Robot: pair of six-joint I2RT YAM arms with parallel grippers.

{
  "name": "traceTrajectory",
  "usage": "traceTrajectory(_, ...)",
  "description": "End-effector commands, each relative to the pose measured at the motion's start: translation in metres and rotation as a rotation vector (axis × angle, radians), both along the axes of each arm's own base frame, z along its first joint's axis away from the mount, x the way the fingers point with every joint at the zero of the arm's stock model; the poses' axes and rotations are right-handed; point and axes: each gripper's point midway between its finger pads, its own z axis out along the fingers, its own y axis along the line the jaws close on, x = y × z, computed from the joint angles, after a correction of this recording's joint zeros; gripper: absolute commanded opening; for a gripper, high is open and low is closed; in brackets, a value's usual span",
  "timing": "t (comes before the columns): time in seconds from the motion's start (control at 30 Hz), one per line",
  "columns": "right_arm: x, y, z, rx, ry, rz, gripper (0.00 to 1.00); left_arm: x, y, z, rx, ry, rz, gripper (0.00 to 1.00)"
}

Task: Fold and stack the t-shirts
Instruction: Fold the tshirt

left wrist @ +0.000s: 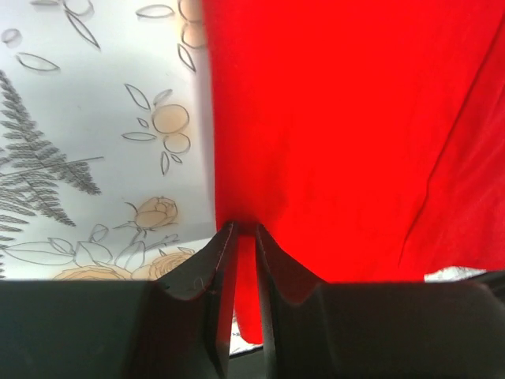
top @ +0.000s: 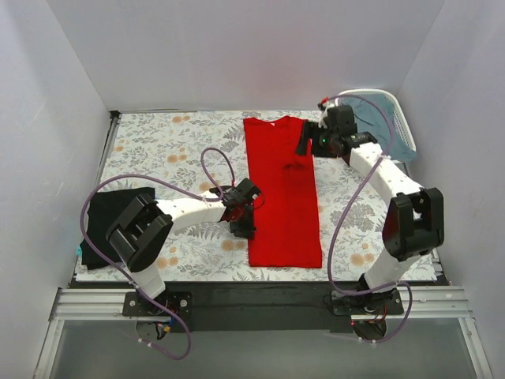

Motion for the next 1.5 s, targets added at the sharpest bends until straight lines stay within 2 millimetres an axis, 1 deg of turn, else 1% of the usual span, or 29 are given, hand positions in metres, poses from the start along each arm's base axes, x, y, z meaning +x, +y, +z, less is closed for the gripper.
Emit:
traceTrajectory(0.0, -0.058, -0.003, -0.038, -0.008, 0.087, -0.007, 0.82, -0.015, 0.006, -0.005, 0.02, 0.016, -0.042, 0.14)
traceTrajectory(0.07, -0.083, -0.007, -0.051, -0.02, 0.111, -0.011, 0.81, -0.024, 0.012, -0.016, 0.053, 0.043, -0.053, 0.14)
traceTrajectory(0.1, -0.109, -0.011, -0.066, -0.024, 0.141, -0.012, 0.81, -0.028, 0.017, -0.021, 0.079, 0.058, -0.052, 0.13)
traceTrajectory(0.17, -0.132, -0.016, -0.077, -0.02, 0.169, -0.015, 0.8, -0.034, 0.024, -0.026, 0.105, 0.071, -0.049, 0.13)
traceTrajectory(0.2, -0.143, -0.016, -0.07, -0.001, 0.149, -0.017, 0.8, -0.036, 0.028, -0.028, 0.117, 0.072, -0.046, 0.13)
traceTrajectory(0.23, -0.162, -0.023, -0.088, -0.015, 0.192, -0.019, 0.79, -0.036, 0.029, -0.026, 0.116, 0.066, -0.044, 0.13)
traceTrajectory(0.27, -0.171, -0.026, -0.09, -0.012, 0.198, -0.02, 0.79, -0.038, 0.033, -0.025, 0.127, 0.07, -0.044, 0.13)
traceTrajectory(0.3, -0.18, -0.027, -0.082, 0.005, 0.172, -0.019, 0.79, -0.038, 0.034, -0.025, 0.132, 0.067, -0.043, 0.13)
traceTrajectory(0.33, -0.197, -0.033, -0.094, -0.013, 0.211, -0.017, 0.78, -0.037, 0.034, -0.021, 0.128, 0.063, -0.046, 0.13)
traceTrajectory(0.43, -0.221, -0.038, -0.094, -0.013, 0.219, -0.002, 0.77, -0.036, 0.032, -0.012, 0.113, 0.051, -0.051, 0.13)
traceTrajectory(0.47, -0.238, -0.04, -0.104, -0.014, 0.27, 0.014, 0.74, -0.035, 0.028, -0.003, 0.086, 0.033, -0.054, 0.13)
traceTrajectory(0.5, -0.247, -0.038, -0.102, -0.001, 0.265, 0.033, 0.73, -0.034, 0.023, 0.005, 0.056, 0.025, -0.062, 0.13)
traceTrajectory(0.53, -0.255, -0.037, -0.104, 0.007, 0.288, 0.033, 0.7, -0.032, 0.02, 0.013, 0.034, 0.009, -0.066, 0.14)
traceTrajectory(0.57, -0.269, -0.04, -0.113, -0.002, 0.33, 0.034, 0.68, -0.031, 0.017, 0.025, 0.0, -0.015, -0.073, 0.18)
traceTrajectory(0.6, -0.275, -0.038, -0.112, 0.013, 0.326, 0.044, 0.65, -0.034, 0.015, 0.031, -0.024, -0.013, -0.085, 0.2)
traceTrajectory(0.67, -0.288, -0.034, -0.116, 0.047, 0.362, 0.051, 0.61, -0.039, 0.016, 0.034, -0.04, -0.005, -0.091, 0.22)
traceTrajectory(0.7, -0.297, -0.034, -0.122, 0.05, 0.382, 0.058, 0.61, -0.043, 0.019, 0.036, -0.037, 0.004, -0.083, 0.22)
traceTrajectory(0.73, -0.301, -0.034, -0.125, 0.052, 0.395, 0.055, 0.6, -0.051, 0.024, 0.031, -0.035, 0.035, -0.071, 0.22)
traceTrajectory(0.77, -0.304, -0.035, -0.127, 0.05, 0.403, 0.051, 0.59, -0.056, 0.027, 0.03, -0.041, 0.043, -0.066, 0.22)
traceTrajectory(0.8, -0.307, -0.037, -0.132, 0.052, 0.418, 0.041, 0.59, -0.058, 0.026, 0.034, -0.066, 0.032, -0.062, 0.24)
traceTrajectory(0.83, -0.308, -0.037, -0.133, 0.055, 0.417, 0.037, 0.59, -0.069, 0.029, 0.028, -0.077, 0.058, -0.073, 0.25)
traceTrajectory(1.0, -0.318, -0.039, -0.145, 0.065, 0.463, 0.017, 0.59, -0.084, 0.02, 0.021, -0.142, 0.081, -0.106, 0.3)
traceTrajectory(1.07, -0.322, -0.041, -0.151, 0.059, 0.481, 0.012, 0.57, -0.088, 0.015, 0.023, -0.181, 0.083, -0.112, 0.32)
traceTrajectory(1.17, -0.328, -0.041, -0.156, 0.063, 0.508, 0.013, 0.52, -0.09, 0.01, 0.019, -0.216, 0.083, -0.108, 0.33)
traceTrajectory(1.23, -0.328, -0.041, -0.155, 0.071, 0.503, 0.006, 0.52, -0.089, 0.006, 0.023, -0.252, 0.069, -0.107, 0.33)
traceTrajectory(1.27, -0.328, -0.041, -0.156, 0.07, 0.501, -0.001, 0.52, -0.085, -0.002, 0.034, -0.309, 0.032, -0.114, 0.33)
traceTrajectory(1.3, -0.327, -0.042, -0.155, 0.071, 0.495, -0.005, 0.51, -0.088, -0.001, 0.033, -0.324, 0.037, -0.106, 0.33)
traceTrajectory(1.37, -0.326, -0.041, -0.154, 0.08, 0.494, -0.008, 0.51, -0.086, -0.002, 0.035, -0.344, 0.026, -0.094, 0.34)
traceTrajectory(1.47, -0.328, -0.042, -0.157, 0.076, 0.514, -0.022, 0.51, -0.087, -0.002, 0.033, -0.352, 0.033, -0.076, 0.34)
